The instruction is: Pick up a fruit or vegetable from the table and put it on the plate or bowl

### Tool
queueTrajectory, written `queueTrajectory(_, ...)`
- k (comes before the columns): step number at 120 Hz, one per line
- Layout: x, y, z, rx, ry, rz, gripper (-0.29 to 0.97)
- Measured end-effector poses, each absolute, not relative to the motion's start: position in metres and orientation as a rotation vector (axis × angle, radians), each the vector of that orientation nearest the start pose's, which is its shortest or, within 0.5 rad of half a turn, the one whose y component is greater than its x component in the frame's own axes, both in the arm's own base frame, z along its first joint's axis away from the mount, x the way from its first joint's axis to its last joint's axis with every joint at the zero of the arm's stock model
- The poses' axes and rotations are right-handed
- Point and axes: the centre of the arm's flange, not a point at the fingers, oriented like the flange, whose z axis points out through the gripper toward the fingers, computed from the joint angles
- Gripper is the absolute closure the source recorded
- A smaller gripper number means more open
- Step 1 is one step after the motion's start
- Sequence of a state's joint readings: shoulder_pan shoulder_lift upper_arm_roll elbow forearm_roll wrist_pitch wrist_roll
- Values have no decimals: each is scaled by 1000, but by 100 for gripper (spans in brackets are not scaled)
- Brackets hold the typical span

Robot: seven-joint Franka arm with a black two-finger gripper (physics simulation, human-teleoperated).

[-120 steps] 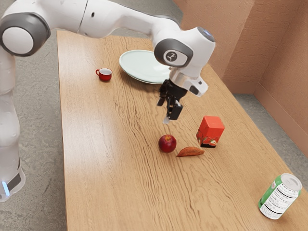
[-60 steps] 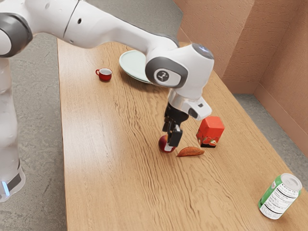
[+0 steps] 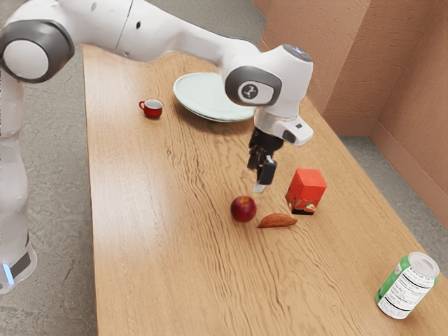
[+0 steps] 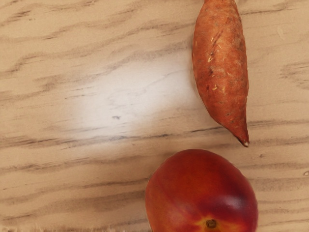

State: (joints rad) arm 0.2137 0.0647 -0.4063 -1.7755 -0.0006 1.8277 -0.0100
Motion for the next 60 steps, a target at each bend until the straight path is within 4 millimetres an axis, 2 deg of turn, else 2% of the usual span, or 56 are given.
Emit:
queueTrajectory(8,578,-56,513,-3162,170,20,0)
queueTrajectory(15,580,-40,511,-3163,141,24,0)
queueTrajectory(21,580,-45,509,-3162,169,30,0)
queueTrajectory(28,581,-63,505,-3159,235,38,0)
queueTrajectory(36,591,-82,495,-3153,303,53,0)
queueTrajectory(51,597,-84,492,-3144,334,55,0)
queueTrajectory(60,595,-93,491,-3140,369,58,0)
